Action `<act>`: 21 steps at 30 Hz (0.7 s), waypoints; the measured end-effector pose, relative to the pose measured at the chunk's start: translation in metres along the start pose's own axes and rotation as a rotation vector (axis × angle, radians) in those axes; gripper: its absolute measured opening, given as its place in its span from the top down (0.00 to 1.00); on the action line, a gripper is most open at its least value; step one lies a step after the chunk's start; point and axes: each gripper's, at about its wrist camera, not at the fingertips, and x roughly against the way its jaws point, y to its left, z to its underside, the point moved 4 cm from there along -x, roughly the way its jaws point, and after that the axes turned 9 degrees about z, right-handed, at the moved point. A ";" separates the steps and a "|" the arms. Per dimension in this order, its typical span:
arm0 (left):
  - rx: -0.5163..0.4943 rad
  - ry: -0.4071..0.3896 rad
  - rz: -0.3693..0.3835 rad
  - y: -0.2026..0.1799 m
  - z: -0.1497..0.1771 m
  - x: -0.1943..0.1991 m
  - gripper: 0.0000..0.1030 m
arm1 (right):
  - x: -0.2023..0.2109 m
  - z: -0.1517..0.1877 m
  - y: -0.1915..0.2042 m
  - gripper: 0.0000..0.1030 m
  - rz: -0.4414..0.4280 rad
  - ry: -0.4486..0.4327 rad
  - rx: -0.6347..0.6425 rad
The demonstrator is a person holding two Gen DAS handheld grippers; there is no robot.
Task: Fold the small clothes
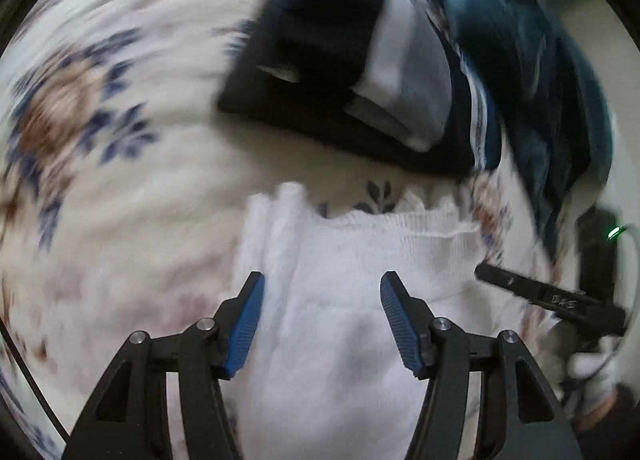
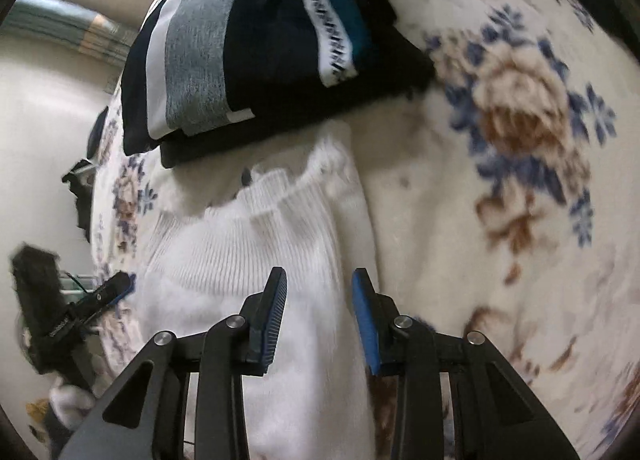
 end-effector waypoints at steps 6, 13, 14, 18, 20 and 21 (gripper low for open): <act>-0.097 0.012 -0.091 0.008 0.014 -0.010 0.77 | 0.002 -0.010 0.027 0.92 0.074 -0.090 0.067; -0.025 -0.152 -0.021 0.015 0.018 0.035 0.94 | 0.037 -0.002 0.018 0.94 0.014 -0.184 0.026; 0.003 -0.171 -0.010 0.019 0.017 0.041 0.94 | 0.039 -0.002 0.020 0.95 0.005 -0.189 0.019; 0.070 -0.211 -0.033 0.040 0.003 0.049 0.94 | 0.050 -0.006 0.025 0.95 0.011 -0.229 0.016; 0.090 -0.180 -0.033 0.052 -0.003 0.044 0.94 | 0.045 -0.012 0.026 0.95 0.029 -0.229 0.009; 0.105 -0.152 -0.030 0.058 -0.004 0.037 0.94 | 0.040 -0.015 0.028 0.95 0.033 -0.224 0.000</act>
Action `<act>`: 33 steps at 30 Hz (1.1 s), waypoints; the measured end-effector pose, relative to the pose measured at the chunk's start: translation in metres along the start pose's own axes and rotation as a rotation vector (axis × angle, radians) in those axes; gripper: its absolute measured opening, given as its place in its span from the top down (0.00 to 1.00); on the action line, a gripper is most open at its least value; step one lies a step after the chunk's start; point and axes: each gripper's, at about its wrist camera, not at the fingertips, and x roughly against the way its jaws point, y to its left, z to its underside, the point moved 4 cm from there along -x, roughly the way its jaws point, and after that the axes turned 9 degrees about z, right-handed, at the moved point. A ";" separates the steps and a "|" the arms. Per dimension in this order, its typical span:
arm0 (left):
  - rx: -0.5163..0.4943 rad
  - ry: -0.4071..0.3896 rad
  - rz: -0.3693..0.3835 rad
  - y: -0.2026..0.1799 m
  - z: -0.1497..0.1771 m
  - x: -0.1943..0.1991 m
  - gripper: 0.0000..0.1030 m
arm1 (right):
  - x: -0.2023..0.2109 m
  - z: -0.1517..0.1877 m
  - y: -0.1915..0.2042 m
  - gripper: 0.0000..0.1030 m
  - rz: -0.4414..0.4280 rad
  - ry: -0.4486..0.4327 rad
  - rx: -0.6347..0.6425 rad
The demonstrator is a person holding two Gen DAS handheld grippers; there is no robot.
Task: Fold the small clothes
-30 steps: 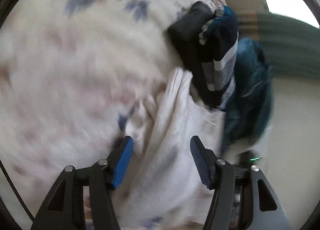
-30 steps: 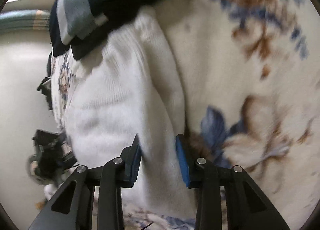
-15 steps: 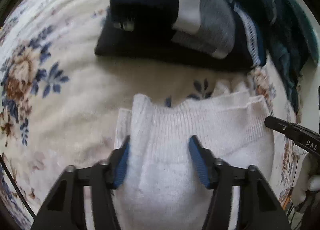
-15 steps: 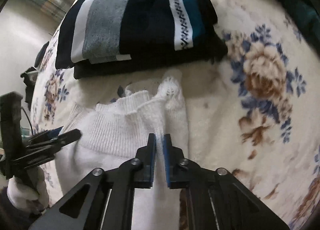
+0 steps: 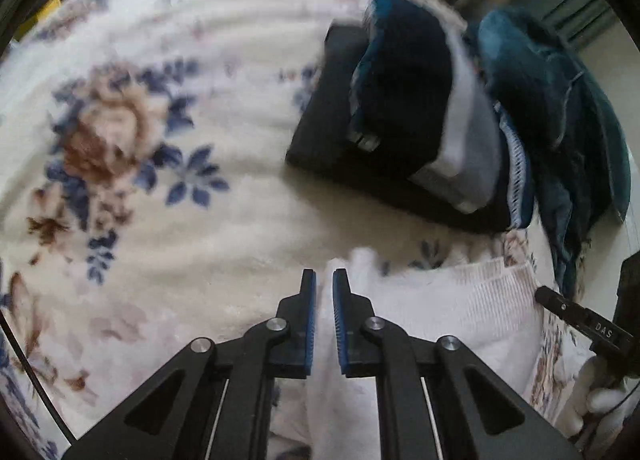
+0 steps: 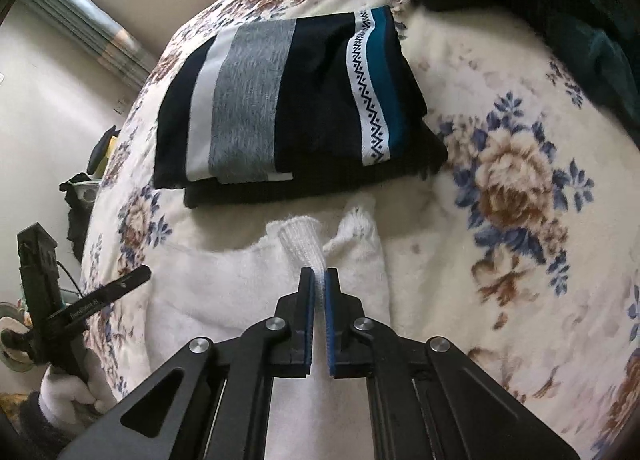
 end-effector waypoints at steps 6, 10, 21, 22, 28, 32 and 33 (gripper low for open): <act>0.102 0.063 0.152 0.004 0.012 0.000 0.78 | -0.055 0.004 -0.004 0.95 0.094 0.184 -0.003; 0.099 0.066 0.209 -0.004 0.012 -0.002 0.44 | -0.060 0.008 -0.014 0.91 0.038 0.237 -0.080; -0.277 -0.027 -0.031 -0.058 0.013 -0.012 0.93 | -0.064 0.017 -0.014 0.95 0.010 0.200 -0.106; -0.289 -0.053 -0.042 -0.062 0.014 -0.004 0.93 | -0.058 0.016 -0.010 0.95 0.001 0.182 -0.095; -0.250 -0.049 -0.126 -0.036 0.005 -0.007 0.93 | -0.020 -0.005 0.006 0.95 -0.036 0.053 -0.065; -0.225 0.064 -0.158 -0.013 0.005 -0.051 0.92 | -0.051 -0.017 0.006 0.95 0.055 0.086 -0.041; -0.224 0.091 -0.156 -0.011 0.007 -0.059 0.92 | -0.062 -0.017 0.005 0.95 0.101 0.102 -0.014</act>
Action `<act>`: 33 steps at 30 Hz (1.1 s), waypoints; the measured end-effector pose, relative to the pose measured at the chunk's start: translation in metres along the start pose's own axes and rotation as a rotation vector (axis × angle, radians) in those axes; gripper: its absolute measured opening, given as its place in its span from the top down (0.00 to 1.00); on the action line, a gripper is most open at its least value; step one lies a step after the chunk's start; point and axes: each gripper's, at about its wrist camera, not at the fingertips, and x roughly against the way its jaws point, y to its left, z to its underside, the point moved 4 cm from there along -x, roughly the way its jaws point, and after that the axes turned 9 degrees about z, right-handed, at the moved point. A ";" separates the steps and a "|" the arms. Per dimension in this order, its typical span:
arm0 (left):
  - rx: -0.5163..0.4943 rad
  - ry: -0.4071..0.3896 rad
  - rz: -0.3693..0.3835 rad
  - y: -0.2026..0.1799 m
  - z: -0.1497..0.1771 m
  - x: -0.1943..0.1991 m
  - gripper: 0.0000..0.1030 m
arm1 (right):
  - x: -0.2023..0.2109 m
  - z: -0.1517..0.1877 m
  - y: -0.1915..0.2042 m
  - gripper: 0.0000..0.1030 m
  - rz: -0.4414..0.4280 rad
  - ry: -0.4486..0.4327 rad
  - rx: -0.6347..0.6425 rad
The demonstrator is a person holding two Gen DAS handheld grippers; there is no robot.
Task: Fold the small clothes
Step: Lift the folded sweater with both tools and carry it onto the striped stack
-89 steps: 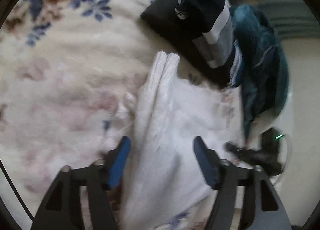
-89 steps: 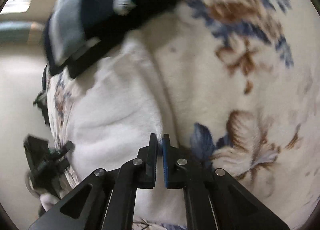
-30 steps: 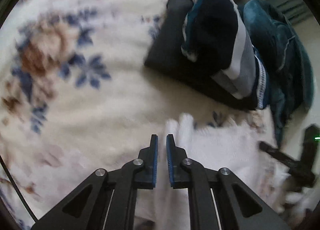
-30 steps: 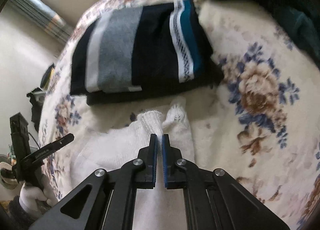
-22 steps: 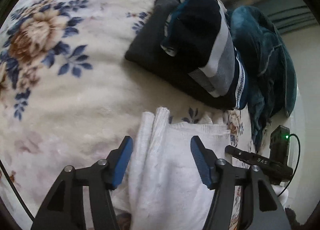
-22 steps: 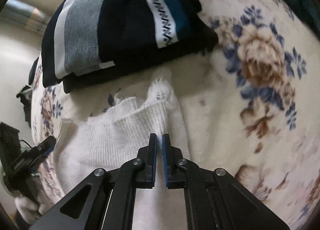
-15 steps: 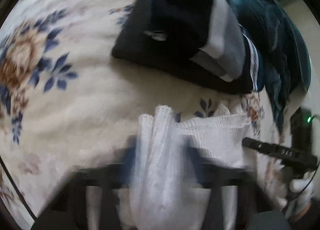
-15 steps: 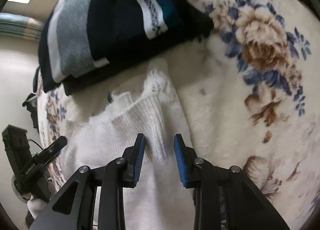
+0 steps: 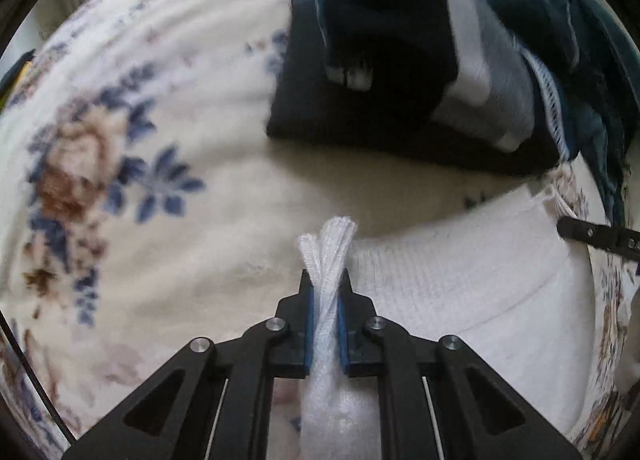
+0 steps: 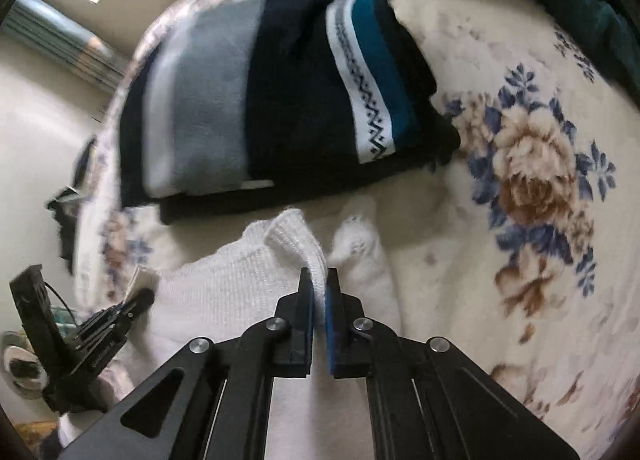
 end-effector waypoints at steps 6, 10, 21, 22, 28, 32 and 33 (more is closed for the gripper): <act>0.240 -0.005 0.304 0.023 0.008 0.023 0.68 | -0.026 0.011 -0.014 0.89 -0.084 0.183 -0.035; 0.449 -0.090 0.592 0.047 0.046 0.059 0.33 | -0.012 0.038 -0.043 0.19 -0.268 0.279 -0.063; 0.538 0.041 0.753 0.028 0.110 0.016 0.31 | -0.077 0.131 -0.043 0.11 -0.592 0.592 -0.148; 0.540 0.053 0.756 0.028 0.110 0.015 0.31 | -0.080 0.132 -0.038 0.09 -0.617 0.589 -0.153; 0.495 -0.006 0.718 0.011 0.103 0.024 0.45 | -0.080 0.134 -0.018 0.12 -0.634 0.557 -0.142; 0.465 -0.053 0.693 -0.002 0.098 0.042 0.54 | -0.065 0.135 -0.020 0.56 -0.623 0.497 -0.153; 0.455 -0.055 0.698 -0.006 0.096 0.047 0.54 | -0.057 0.134 -0.021 0.57 -0.619 0.472 -0.145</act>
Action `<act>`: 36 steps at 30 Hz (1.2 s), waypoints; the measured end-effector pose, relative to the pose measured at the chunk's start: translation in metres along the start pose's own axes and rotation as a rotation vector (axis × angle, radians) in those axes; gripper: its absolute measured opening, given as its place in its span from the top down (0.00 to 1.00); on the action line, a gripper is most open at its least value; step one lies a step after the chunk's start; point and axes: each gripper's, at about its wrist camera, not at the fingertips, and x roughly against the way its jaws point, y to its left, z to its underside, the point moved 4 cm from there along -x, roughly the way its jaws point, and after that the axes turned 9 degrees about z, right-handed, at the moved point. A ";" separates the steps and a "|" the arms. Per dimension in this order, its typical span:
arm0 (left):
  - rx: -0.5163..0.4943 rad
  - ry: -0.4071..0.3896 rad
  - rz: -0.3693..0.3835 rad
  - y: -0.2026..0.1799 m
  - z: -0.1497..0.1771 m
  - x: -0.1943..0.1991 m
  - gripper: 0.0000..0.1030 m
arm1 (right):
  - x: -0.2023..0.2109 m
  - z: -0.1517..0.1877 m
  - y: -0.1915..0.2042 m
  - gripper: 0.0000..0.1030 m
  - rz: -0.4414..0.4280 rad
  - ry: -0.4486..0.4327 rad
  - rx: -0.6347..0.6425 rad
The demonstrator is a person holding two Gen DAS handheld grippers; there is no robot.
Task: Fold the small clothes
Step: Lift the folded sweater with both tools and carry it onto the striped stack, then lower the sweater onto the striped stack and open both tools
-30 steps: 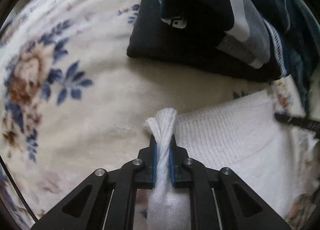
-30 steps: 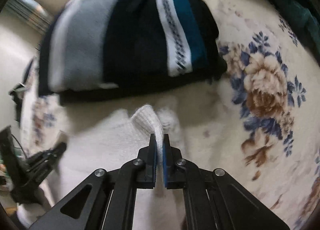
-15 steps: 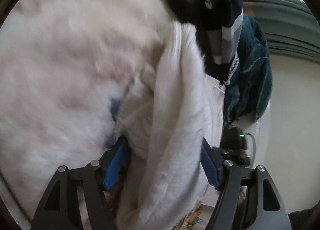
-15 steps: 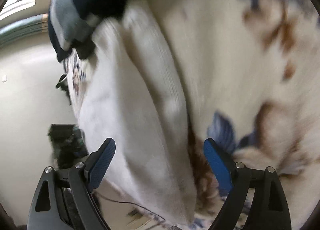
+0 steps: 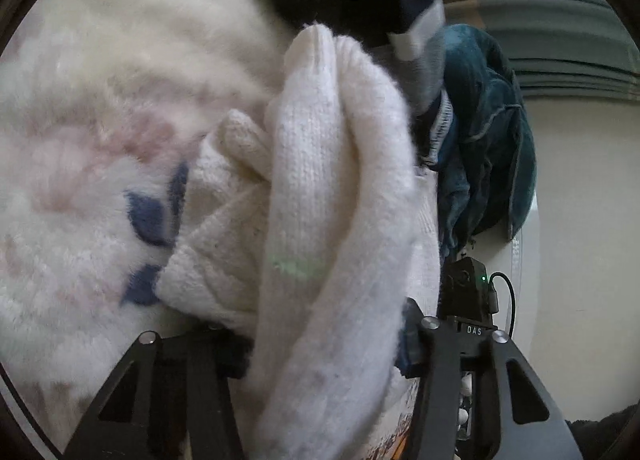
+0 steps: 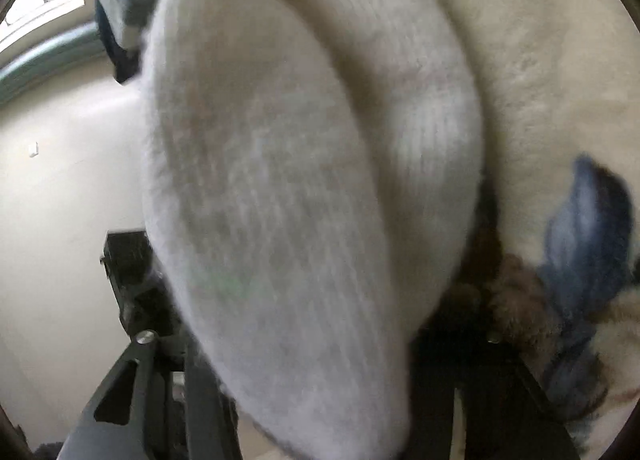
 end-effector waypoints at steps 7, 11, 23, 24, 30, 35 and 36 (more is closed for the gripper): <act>-0.064 -0.022 0.045 -0.059 -0.011 0.023 0.55 | 0.045 0.021 0.026 0.60 -0.056 -0.090 0.031; -0.146 -0.048 0.053 -0.111 -0.039 0.035 0.55 | 0.093 0.023 0.056 0.60 -0.092 -0.161 0.076; -0.301 -0.101 -0.022 -0.183 -0.242 -0.011 0.54 | 0.193 -0.137 0.140 0.60 -0.129 -0.379 0.168; -0.301 -0.091 -0.060 -0.174 -0.254 -0.021 0.54 | 0.189 -0.157 0.138 0.60 -0.117 -0.381 0.162; -0.246 -0.019 -0.166 -0.145 -0.281 -0.049 0.51 | 0.160 -0.243 0.113 0.51 0.052 -0.305 0.141; -0.317 -0.182 -0.316 -0.170 -0.262 -0.011 0.50 | 0.187 -0.268 0.128 0.30 0.301 -0.409 0.149; -0.380 -0.233 -0.419 -0.180 -0.255 -0.006 0.49 | 0.199 -0.270 0.132 0.29 0.381 -0.457 0.144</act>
